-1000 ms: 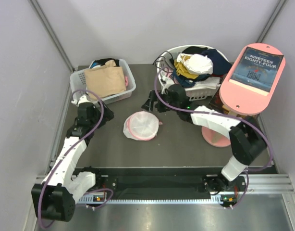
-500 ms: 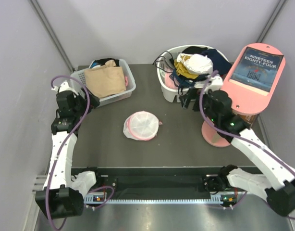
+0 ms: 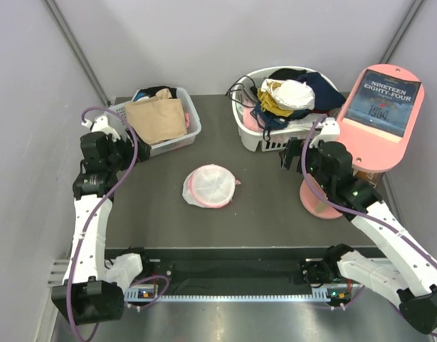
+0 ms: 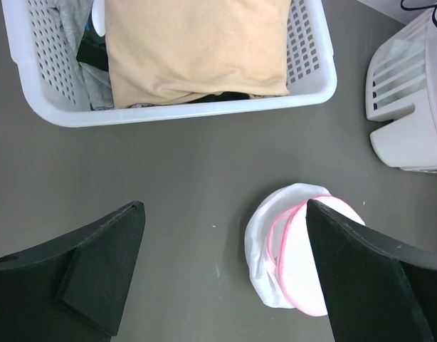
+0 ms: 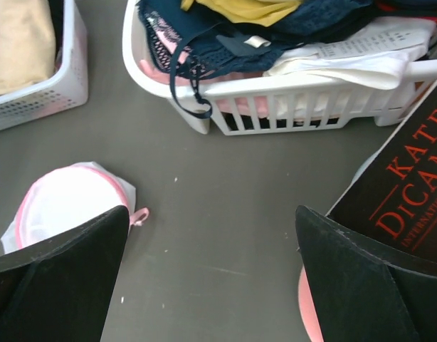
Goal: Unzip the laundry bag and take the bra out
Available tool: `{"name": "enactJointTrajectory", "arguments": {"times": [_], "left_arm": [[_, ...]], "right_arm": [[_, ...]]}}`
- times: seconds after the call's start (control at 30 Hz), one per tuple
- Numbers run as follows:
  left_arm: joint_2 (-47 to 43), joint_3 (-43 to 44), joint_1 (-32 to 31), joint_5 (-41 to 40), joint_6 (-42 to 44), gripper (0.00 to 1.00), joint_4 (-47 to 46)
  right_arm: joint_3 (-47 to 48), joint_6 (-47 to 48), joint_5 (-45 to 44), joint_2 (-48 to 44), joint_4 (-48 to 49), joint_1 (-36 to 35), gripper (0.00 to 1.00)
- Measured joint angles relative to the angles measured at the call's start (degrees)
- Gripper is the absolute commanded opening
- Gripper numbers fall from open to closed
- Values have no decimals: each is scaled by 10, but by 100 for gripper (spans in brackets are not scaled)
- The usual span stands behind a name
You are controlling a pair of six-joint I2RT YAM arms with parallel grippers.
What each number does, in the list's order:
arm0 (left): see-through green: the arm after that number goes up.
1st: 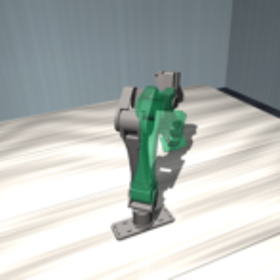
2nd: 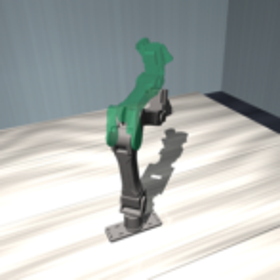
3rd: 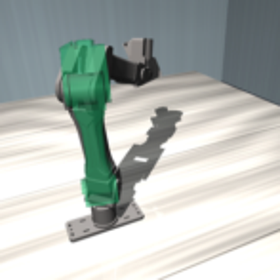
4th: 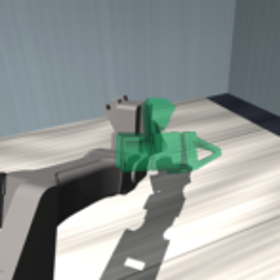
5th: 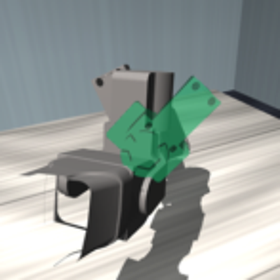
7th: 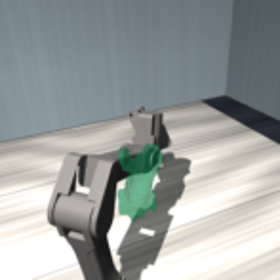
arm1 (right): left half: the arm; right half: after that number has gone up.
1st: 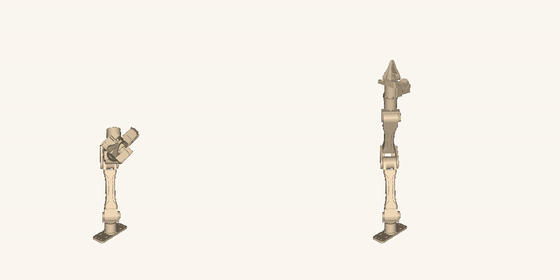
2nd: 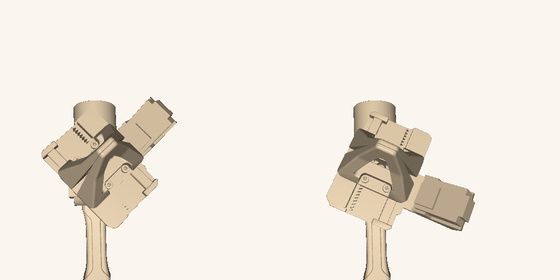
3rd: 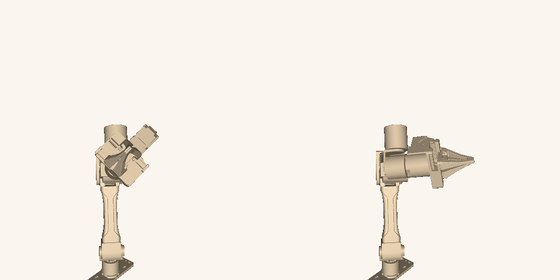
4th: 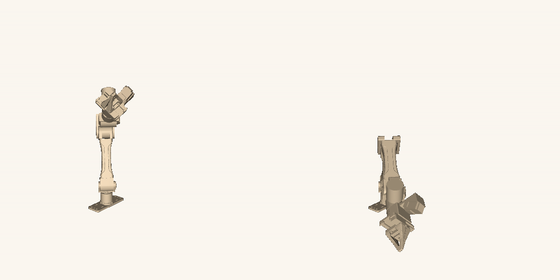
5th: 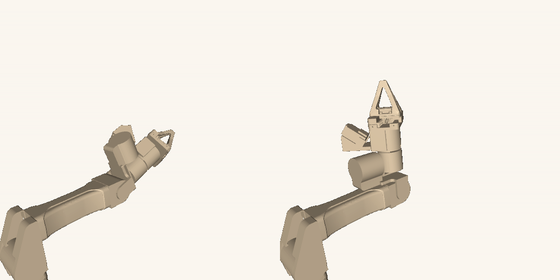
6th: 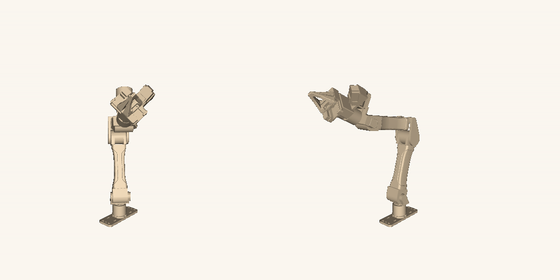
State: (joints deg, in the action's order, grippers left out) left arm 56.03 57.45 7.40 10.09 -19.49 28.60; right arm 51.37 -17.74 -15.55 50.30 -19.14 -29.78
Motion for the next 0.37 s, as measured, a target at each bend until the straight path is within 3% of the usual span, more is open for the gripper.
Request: {"name": "enactJointTrajectory", "arguments": {"times": [0.37], "left_arm": [[-14,1,0,0,6,99,8]], "right_arm": [[-4,11,4,0,-2,-1,100]]}}
